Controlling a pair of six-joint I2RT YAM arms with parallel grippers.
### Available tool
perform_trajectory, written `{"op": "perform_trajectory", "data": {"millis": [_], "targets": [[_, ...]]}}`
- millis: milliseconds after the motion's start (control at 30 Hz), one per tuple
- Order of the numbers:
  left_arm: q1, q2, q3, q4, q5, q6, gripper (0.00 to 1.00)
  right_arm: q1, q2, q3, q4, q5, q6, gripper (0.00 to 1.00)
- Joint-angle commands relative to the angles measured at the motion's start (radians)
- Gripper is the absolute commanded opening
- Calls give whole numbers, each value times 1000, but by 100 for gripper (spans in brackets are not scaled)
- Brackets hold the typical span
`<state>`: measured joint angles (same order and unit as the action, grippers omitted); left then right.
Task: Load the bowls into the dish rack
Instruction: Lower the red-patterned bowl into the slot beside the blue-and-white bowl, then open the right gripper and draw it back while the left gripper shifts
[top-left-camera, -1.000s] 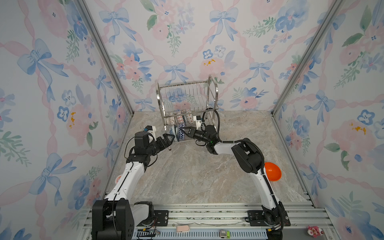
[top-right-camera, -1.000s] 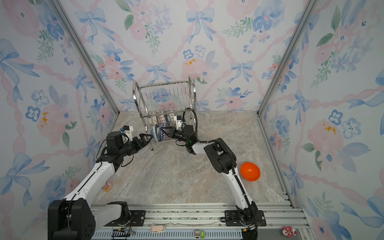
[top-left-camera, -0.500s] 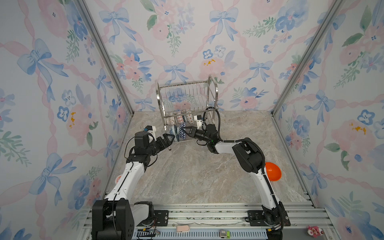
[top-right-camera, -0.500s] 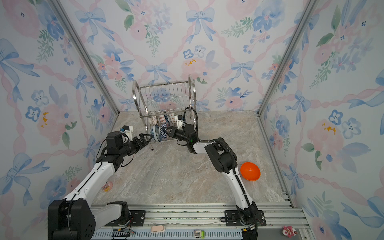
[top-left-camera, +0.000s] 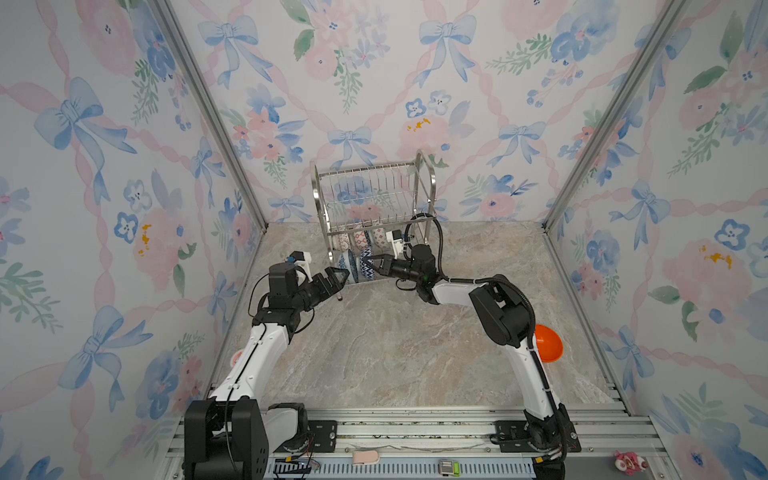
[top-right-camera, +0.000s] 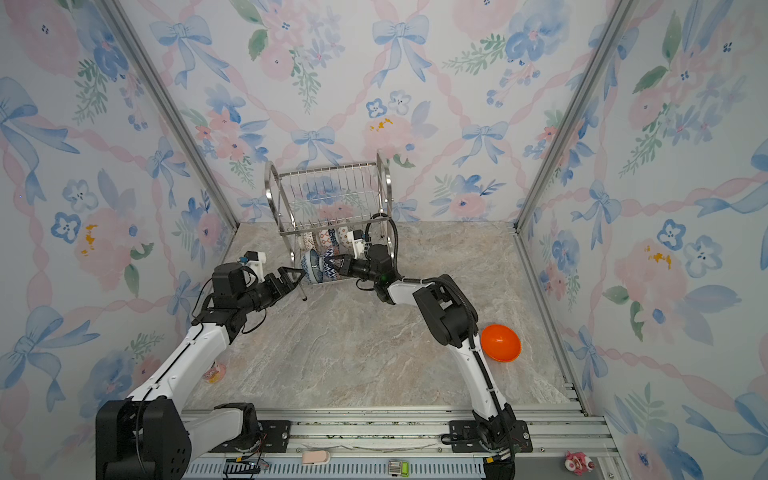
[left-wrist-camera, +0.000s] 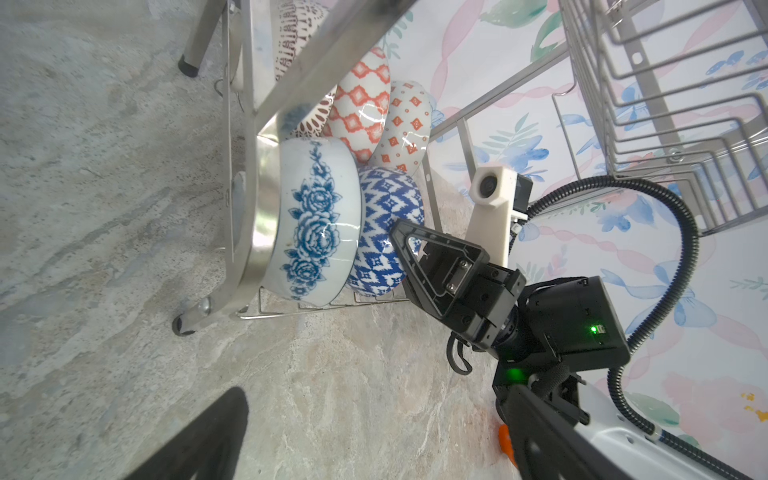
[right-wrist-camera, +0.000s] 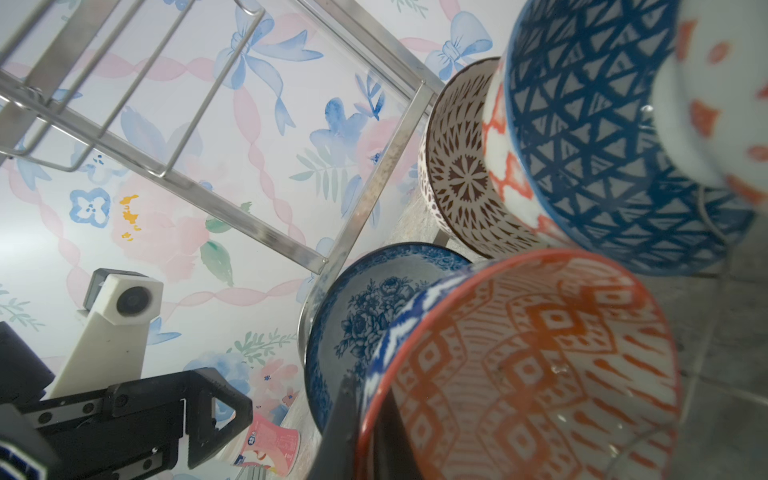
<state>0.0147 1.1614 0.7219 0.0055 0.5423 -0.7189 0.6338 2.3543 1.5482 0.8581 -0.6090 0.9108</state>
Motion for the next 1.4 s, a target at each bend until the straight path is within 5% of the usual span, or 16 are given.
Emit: {"op": "perform_trajectory", "data": {"millis": [0, 1367], "targets": [[6, 11, -1, 10, 19, 6, 98, 1, -3, -8, -106, -16, -27, 6], [6, 7, -12, 12, 15, 5, 98, 6, -194, -93, -139, 27, -96, 41]]}}
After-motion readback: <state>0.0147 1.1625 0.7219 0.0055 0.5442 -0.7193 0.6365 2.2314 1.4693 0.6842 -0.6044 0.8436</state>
